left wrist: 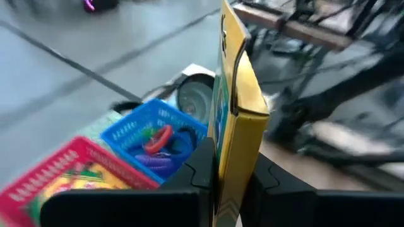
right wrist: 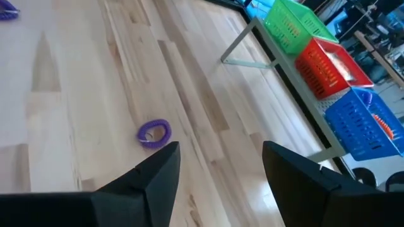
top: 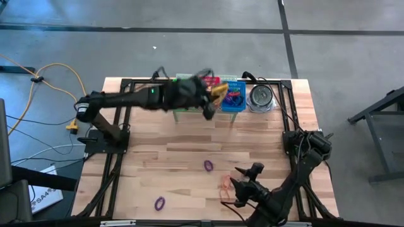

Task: Pick & Place Office Desk Supplies
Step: Put the yellow crayon box into the red bin on the shelf, then put the bottom violet spring keychain into the blue bin on the shelf

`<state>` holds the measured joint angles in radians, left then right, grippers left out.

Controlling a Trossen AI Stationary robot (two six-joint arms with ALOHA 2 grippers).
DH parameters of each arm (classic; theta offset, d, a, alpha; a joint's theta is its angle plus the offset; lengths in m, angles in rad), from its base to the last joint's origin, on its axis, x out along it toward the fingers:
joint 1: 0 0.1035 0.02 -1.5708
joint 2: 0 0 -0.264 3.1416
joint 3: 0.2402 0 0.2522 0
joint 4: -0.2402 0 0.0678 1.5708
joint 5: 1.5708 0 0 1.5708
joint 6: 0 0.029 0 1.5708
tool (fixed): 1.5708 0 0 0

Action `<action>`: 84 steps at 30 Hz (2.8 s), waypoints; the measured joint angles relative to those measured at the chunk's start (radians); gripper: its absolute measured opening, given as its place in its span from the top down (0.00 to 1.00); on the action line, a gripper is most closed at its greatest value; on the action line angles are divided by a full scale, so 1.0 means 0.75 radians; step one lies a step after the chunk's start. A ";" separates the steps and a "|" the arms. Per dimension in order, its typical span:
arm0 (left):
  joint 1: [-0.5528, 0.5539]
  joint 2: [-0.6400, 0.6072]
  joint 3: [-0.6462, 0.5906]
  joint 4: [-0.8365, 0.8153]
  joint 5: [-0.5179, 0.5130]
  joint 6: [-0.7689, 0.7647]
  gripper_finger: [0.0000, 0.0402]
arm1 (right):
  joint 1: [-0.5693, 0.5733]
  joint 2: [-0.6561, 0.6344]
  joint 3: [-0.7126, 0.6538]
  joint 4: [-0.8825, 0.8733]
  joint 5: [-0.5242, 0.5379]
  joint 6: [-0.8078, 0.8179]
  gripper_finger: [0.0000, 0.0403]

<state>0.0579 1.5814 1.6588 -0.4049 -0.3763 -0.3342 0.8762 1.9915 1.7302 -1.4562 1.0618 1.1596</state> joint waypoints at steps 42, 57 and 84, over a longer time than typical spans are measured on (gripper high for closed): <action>0.610 0.134 0.007 -0.253 0.774 -0.633 0.89 | 0.033 0.000 0.000 0.004 -0.027 0.030 0.47; 0.599 0.134 0.007 -0.260 0.779 -0.649 0.58 | 0.032 0.000 0.000 0.006 -0.023 0.031 0.47; 0.043 -0.073 0.007 -0.286 0.784 0.485 0.55 | 0.033 0.001 -0.061 0.066 -0.022 0.033 0.47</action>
<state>0.0903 1.5265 1.6642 -0.6196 0.2115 0.0294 0.9012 1.9923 1.6848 -1.4068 1.0456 1.1844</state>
